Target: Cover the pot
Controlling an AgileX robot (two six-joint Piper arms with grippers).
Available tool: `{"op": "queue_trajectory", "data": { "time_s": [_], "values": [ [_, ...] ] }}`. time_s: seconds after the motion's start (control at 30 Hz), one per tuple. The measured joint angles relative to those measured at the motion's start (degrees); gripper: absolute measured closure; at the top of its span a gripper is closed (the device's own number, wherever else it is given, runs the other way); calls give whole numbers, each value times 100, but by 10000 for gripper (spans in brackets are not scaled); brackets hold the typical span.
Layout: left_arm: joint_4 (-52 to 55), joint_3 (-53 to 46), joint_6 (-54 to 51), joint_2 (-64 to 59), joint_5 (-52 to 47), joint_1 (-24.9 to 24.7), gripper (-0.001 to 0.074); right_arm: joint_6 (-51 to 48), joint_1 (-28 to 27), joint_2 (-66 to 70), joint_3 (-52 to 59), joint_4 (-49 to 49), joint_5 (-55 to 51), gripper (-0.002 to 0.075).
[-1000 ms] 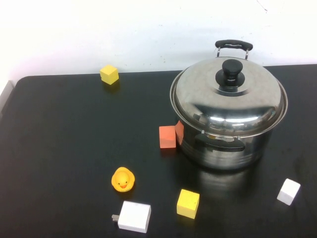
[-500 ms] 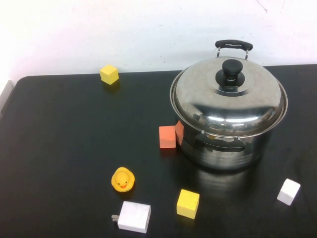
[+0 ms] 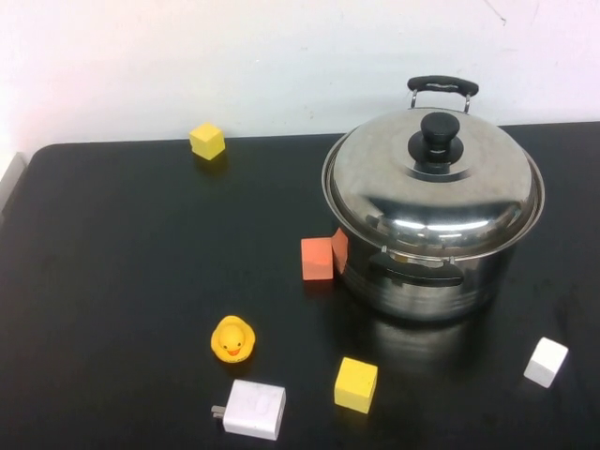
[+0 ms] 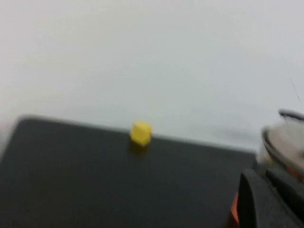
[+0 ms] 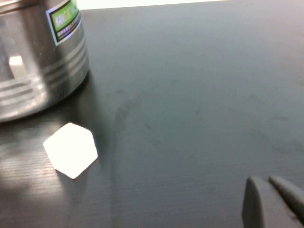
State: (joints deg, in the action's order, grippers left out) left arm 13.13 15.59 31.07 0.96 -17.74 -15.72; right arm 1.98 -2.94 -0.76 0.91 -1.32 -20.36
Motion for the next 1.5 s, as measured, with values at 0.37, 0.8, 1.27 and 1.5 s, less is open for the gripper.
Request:
{"op": "queue_trajectory", "data": {
  "time_s": [0.37, 0.8, 1.27, 1.5],
  "values": [
    [-33, 0, 33, 0, 1875, 1398, 737, 0, 0, 0, 0, 0, 0, 728],
    [-431, -1097, 222, 0, 2411, 1445, 736, 0, 0, 0, 0, 0, 0, 728],
    [-478, -1671, 234, 0, 250, 1445, 736, 0, 0, 0, 0, 0, 0, 728],
    [-599, -1661, 234, 0, -24, 1445, 736, 0, 0, 0, 0, 0, 0, 728]
  ]
}}
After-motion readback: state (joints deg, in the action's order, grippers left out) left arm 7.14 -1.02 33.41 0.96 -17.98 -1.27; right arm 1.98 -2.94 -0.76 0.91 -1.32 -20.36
